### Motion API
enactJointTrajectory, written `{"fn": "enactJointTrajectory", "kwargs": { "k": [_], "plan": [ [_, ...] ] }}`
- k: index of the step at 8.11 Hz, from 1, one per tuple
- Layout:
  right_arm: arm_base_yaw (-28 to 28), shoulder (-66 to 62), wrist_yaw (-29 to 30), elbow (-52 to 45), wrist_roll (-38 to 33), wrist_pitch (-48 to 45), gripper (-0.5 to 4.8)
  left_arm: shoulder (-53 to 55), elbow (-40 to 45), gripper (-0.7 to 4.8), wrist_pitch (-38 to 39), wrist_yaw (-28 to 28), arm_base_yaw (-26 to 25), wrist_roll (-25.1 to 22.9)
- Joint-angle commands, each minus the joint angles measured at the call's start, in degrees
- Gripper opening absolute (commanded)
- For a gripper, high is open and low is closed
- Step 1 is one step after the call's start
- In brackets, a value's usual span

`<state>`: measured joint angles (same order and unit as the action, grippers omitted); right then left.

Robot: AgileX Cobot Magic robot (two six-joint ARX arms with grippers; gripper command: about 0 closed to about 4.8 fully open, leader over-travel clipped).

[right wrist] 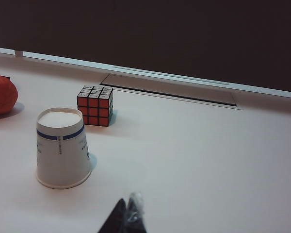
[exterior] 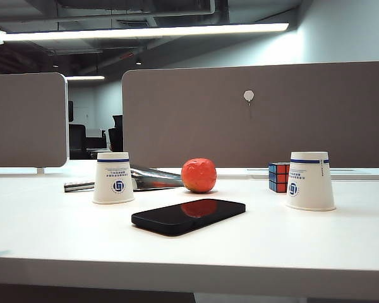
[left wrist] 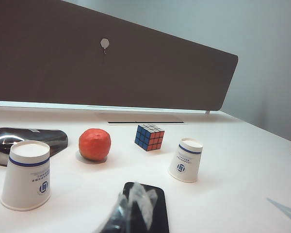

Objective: Carefully pick up the cup on the right and stack it on top of the cup on the left.

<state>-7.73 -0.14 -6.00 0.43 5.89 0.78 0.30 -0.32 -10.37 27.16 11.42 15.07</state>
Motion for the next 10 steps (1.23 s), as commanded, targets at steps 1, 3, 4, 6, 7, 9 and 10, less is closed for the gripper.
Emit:
{"fn": "enactJointTrajectory", "kwargs": {
  "k": [1, 3, 4, 6, 7, 9, 10],
  "plan": [
    [0.0, 0.1, -0.1, -0.1, -0.1, -1.0, -0.01, 0.0, -0.1, -0.06, -0.4, -0.2, 0.0, -0.1],
    [0.0, 0.1, -0.1, -0.1, -0.1, -1.0, -0.01, 0.0, -0.1, -0.06, -0.4, -0.2, 0.0, -0.1],
    [0.0, 0.1, -0.1, -0.1, -0.1, -1.0, -0.01, 0.0, -0.1, -0.06, -0.4, -0.2, 0.0, -0.1],
    [0.0, 0.1, -0.1, -0.1, -0.1, -1.0, -0.01, 0.0, -0.1, -0.06, -0.4, -0.2, 0.0, 0.0],
    [0.0, 0.1, -0.1, -0.1, -0.1, -1.1, -0.01, 0.0, -0.1, -0.06, -0.4, -0.2, 0.0, -0.1],
    [0.0, 0.1, -0.1, -0.1, -0.2, -1.7, -0.01, 0.0, -0.1, -0.06, -0.4, -0.2, 0.0, -0.1],
    [0.0, 0.1, -0.1, -0.1, -0.2, -2.4, -0.01, 0.0, -0.1, -0.06, -0.4, -0.2, 0.0, -0.1]
  ]
}}
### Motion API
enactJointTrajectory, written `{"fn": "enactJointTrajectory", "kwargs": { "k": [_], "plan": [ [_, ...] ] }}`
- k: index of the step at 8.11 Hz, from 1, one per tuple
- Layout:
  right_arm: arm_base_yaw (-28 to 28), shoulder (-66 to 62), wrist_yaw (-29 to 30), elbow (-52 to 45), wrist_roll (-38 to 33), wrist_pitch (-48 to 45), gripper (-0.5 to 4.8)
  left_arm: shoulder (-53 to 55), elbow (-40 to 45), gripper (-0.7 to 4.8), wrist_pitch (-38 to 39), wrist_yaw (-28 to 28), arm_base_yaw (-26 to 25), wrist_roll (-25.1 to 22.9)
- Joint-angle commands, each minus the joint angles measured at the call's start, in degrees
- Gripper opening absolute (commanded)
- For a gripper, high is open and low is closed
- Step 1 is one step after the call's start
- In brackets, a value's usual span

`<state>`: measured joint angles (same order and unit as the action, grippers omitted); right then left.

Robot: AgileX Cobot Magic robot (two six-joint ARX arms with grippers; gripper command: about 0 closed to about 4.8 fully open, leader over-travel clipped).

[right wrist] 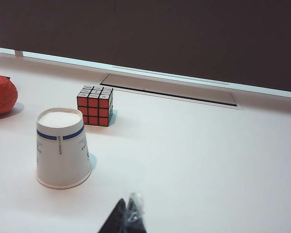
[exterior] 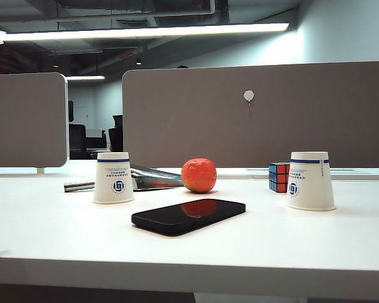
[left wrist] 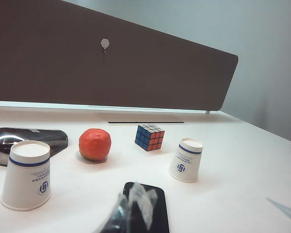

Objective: Carefully pick up the cup on the right and stack it on top of the cup on the left.

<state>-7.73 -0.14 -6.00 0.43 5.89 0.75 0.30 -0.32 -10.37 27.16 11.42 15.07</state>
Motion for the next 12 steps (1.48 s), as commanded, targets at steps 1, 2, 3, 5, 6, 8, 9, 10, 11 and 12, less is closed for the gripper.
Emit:
{"fn": "enactJointTrajectory", "kwargs": {
  "k": [1, 2, 3, 5, 6, 8, 9, 10, 11, 12],
  "plan": [
    [0.0, 0.1, -0.1, -0.1, -0.5, -4.6, -0.01, 0.0, -0.1, -0.06, -0.4, -0.2, 0.0, -0.1],
    [0.0, 0.1, -0.6, 0.1, -3.3, -12.4, -0.02, 0.0, -0.1, -0.06, -0.4, -1.5, 0.0, 0.0],
    [0.0, 0.1, -0.5, 3.5, -3.4, -12.6, -0.02, 0.0, -0.1, -0.06, -0.4, -1.5, 0.0, 0.0],
    [0.0, -0.6, -4.8, 27.1, -2.1, 6.8, -0.02, 0.0, -0.1, -0.06, 4.6, -2.0, 0.0, -0.1],
    [0.0, -3.5, -4.8, 35.3, -0.9, 13.7, -0.02, 0.0, -0.1, -0.06, 4.7, -1.0, 0.0, -0.1],
    [0.0, -22.4, 1.0, 54.2, -0.9, 24.6, -0.02, 0.0, -0.1, -0.05, 1.8, 8.7, 0.1, -0.1],
    [0.0, -27.6, 3.8, 58.2, -0.8, 26.4, -0.02, 0.0, -0.1, -0.05, -0.8, 11.7, 0.1, 0.0],
    [0.0, -34.4, 8.5, 62.9, -0.2, 28.2, -0.01, 0.0, -0.1, -0.05, -3.8, 14.3, 0.1, 0.0],
    [0.0, -36.5, 10.1, 64.2, 0.3, 28.5, -0.01, 0.0, -0.1, -0.04, -4.8, 14.9, 0.1, 0.1],
    [0.0, -44.4, 13.2, 68.9, 0.4, 28.9, -0.01, 0.0, -0.2, -0.04, -8.7, 15.8, 0.1, 1.0]
  ]
}}
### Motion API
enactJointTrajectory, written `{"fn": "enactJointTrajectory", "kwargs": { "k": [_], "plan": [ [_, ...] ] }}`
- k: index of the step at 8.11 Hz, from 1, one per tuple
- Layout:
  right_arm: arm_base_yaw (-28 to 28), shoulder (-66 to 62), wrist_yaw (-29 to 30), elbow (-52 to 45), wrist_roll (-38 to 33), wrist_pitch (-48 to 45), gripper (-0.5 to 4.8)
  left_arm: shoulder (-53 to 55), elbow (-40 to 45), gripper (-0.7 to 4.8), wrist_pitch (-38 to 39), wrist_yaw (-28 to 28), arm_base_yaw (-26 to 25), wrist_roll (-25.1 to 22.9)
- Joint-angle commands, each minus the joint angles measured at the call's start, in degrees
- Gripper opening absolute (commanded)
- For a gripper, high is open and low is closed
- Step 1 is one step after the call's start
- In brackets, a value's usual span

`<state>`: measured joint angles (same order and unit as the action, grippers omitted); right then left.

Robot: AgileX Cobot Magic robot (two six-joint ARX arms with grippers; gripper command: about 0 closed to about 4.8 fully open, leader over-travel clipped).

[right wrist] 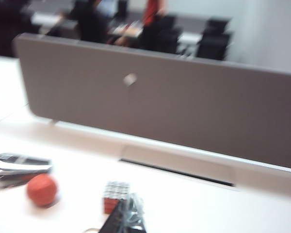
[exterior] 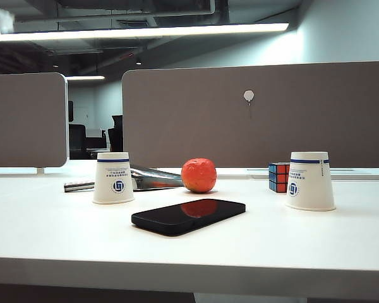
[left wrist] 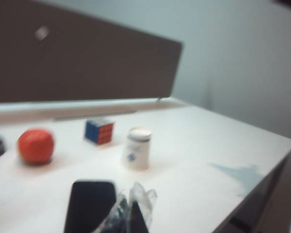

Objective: Carefully pick up the cup on the right and stack it on top of the cup on the left.

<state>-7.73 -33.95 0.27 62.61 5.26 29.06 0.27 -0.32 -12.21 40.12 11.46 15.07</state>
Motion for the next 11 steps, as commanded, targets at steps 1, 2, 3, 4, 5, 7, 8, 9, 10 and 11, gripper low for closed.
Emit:
{"fn": "enactJointTrajectory", "kwargs": {
  "k": [1, 2, 3, 4, 5, 7, 8, 9, 10, 11],
  "plan": [
    [0.0, -20.5, 7.6, 9.6, 1.2, -0.3, 0.0, 0.0, -0.2, -0.05, -11.0, 2.6, 0.0, 1.5],
    [0.0, -23.7, 7.6, 9.6, 1.7, -0.9, 0.0, 0.0, -0.2, -0.05, -11.4, 2.3, 0.0, 1.4],
    [0.0, -27.8, 7.6, 9.6, 3.1, -1.2, -0.01, 0.0, -0.2, -0.05, -11.4, 2.3, 0.0, 1.5],
    [0.0, -31.6, 9.5, 9.6, 3.8, -2.4, 0.0, 0.0, -0.2, -0.05, -11.4, 2.3, 0.0, 1.4],
    [0.0, -37.0, 12.6, 9.6, 3.8, -3.1, 1.81, 0.0, -0.2, -0.04, -11.4, 2.3, 0.0, 1.5],
    [0.0, -39.7, 15.0, 9.5, 3.8, -1.4, 2.13, 0.0, -0.2, -0.03, -11.4, 2.2, 0.0, 1.5],
    [0.0, -40.2, 15.0, 9.5, 3.8, -0.8, 2.64, 0.0, -0.2, -0.03, -11.4, 2.1, 0.0, 1.5],
    [0.0, -41.3, 14.9, 9.5, 3.8, 0.2, 3.26, 0.0, -0.2, -0.04, -11.4, 1.9, 0.0, 1.5],
    [0.0, -41.8, 14.9, 9.4, 3.8, 1.2, 3.25, 0.0, -0.2, -0.05, -11.4, 1.9, 0.0, 1.5],
    [0.0, -42.2, 15.1, 8.8, 3.8, 1.9, 3.23, 0.0, -0.2, -0.05, -11.4, 1.9, 0.0, 1.5]
  ]
}}
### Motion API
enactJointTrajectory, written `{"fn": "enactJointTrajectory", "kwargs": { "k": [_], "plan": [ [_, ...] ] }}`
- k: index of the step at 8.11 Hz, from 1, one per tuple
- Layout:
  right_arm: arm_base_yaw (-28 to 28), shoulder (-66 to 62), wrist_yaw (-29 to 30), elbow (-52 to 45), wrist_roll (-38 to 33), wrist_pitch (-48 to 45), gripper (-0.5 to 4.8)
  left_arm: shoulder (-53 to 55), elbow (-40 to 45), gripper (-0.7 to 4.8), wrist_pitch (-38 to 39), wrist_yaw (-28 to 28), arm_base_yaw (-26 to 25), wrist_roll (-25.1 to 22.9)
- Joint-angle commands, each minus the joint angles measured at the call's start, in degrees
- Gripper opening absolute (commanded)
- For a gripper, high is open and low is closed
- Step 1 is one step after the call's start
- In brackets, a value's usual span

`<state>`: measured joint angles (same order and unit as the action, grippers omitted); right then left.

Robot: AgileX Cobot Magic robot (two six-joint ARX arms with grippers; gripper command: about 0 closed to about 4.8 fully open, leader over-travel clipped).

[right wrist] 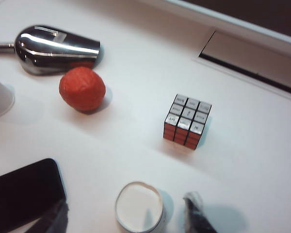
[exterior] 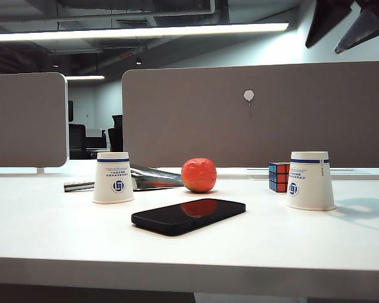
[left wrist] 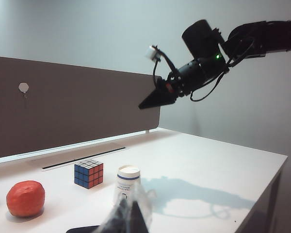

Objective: Carefully pick up the cup on the right and stack it on top of the cup on the left.

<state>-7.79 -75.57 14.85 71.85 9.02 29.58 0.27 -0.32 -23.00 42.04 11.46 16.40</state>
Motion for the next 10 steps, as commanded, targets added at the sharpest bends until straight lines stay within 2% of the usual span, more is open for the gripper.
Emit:
{"fn": "enactJointTrajectory", "kwargs": {
  "k": [1, 2, 3, 4, 5, 6, 9, 10],
  "plan": [
    [0.0, -0.6, 1.9, -2.7, 0.1, -1.3, 3.23, 0.0, -0.2, -0.05, -0.6, 0.0, 0.0, 0.2],
    [0.0, -0.5, 5.4, -7.7, -0.1, -7.4, 3.23, 0.0, -0.2, -0.05, -0.6, 0.0, 0.0, 0.2],
    [-0.3, -0.3, 5.8, -14.8, -1.6, -17.0, 3.21, 0.0, -0.2, -0.05, -0.5, 0.0, 0.0, 0.4],
    [-0.8, 0.0, 5.6, -26.2, -1.9, -31.9, 3.2, 0.0, -0.2, -0.05, -0.2, -0.9, 0.0, 1.0],
    [-0.8, 0.0, 4.7, -29.6, -1.5, -38.0, 3.53, 0.0, -0.2, -0.05, -0.2, -0.9, 0.0, 1.2],
    [-0.8, -0.2, 4.2, -30.6, -0.7, -39.1, 4.05, 0.0, -0.2, -0.05, -0.2, -0.9, 0.0, 1.2],
    [-0.8, -1.9, 4.8, -30.6, 0.0, -39.3, 4.05, 0.0, -0.2, -0.05, -0.2, -0.9, 0.0, 1.2],
    [-0.8, -5.9, 5.0, -30.6, 0.0, -43.2, 4.05, 0.0, -0.2, -0.05, -0.2, -0.9, 0.0, 1.2]
  ]
}}
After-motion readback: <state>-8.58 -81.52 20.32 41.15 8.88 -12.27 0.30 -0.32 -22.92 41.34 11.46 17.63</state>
